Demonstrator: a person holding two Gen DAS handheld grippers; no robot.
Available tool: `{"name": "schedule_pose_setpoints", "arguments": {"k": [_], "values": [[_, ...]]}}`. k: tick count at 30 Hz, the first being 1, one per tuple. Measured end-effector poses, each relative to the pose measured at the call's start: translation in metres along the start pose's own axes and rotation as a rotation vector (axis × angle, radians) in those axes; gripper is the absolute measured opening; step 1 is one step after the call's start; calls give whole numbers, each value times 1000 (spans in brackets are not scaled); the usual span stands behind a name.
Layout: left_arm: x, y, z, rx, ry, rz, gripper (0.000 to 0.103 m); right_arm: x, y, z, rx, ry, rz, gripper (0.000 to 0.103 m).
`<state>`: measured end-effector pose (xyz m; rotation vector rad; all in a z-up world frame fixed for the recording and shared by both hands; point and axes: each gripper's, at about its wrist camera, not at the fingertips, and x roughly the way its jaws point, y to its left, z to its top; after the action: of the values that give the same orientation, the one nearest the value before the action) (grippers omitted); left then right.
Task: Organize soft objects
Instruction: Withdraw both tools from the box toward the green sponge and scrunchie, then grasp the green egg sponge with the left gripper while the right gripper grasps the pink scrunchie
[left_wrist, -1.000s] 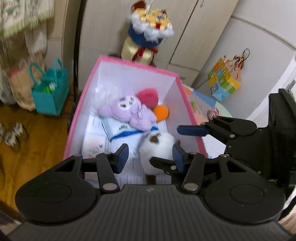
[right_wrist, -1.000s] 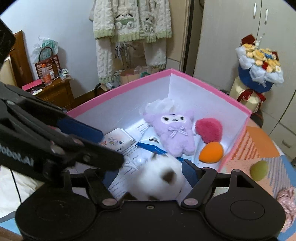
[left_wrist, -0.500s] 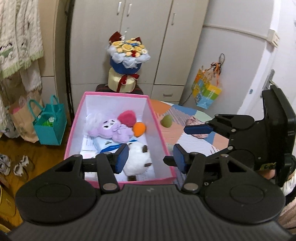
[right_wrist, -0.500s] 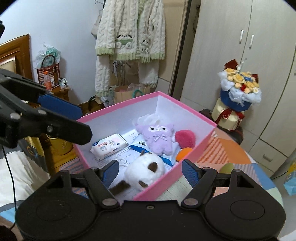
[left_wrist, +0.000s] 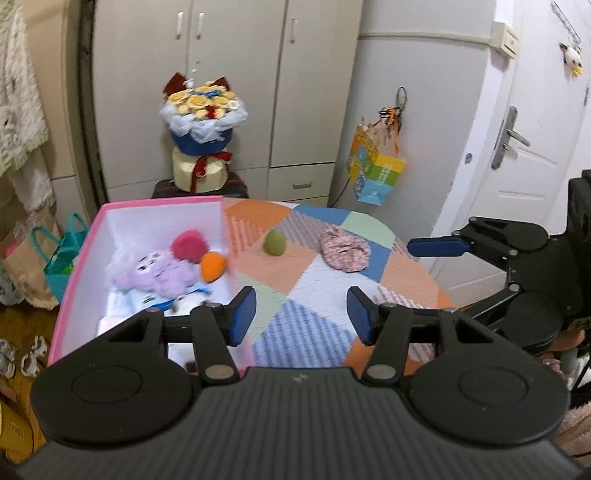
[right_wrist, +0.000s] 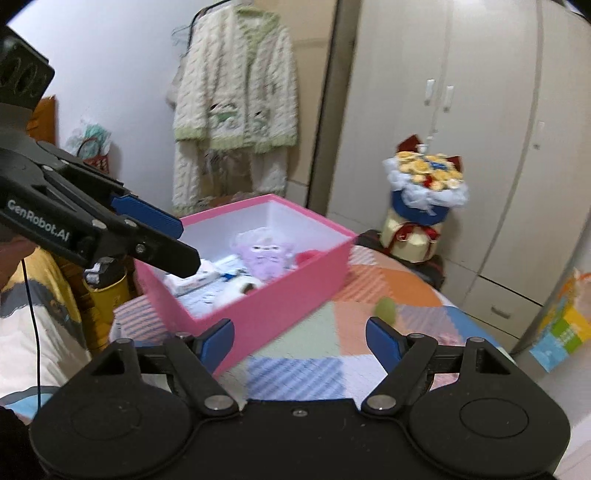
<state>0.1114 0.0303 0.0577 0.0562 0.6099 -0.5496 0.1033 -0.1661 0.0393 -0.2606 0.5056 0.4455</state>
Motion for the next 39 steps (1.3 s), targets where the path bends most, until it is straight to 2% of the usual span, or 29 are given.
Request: {"name": "schedule_pose_setpoints", "arguments": {"k": [4,9,16,21,24,27,30,35,39], "values": [[22,-21,8,4,6,-19,54,-10,-32,-19,32,-27,-44,82],[61,-50,14,61,-19,80,54,-5,-66,-42,49,-54,-88,84],[119,-63,19,36,-46,173,54,31,-120,-64,135,-70,-80,85],[168,-60,17,-17,-14,181,55,63,-152,-81,191,-59,-74,85],[189,-52,15,-68,-74,171,55,83,-169,-89,228,-49,-52,85],[208,-46,17,-116,-98,188,55,101,-179,-91,236,-46,-39,85],[231,-42,17,-122,-102,239,55,120,-187,-91,255,-35,-26,86],[267,-30,16,-142,-110,370,55,145,-197,-90,266,-9,-10,87],[292,-18,17,-175,-80,400,55,160,-199,-91,249,10,-12,91]]}}
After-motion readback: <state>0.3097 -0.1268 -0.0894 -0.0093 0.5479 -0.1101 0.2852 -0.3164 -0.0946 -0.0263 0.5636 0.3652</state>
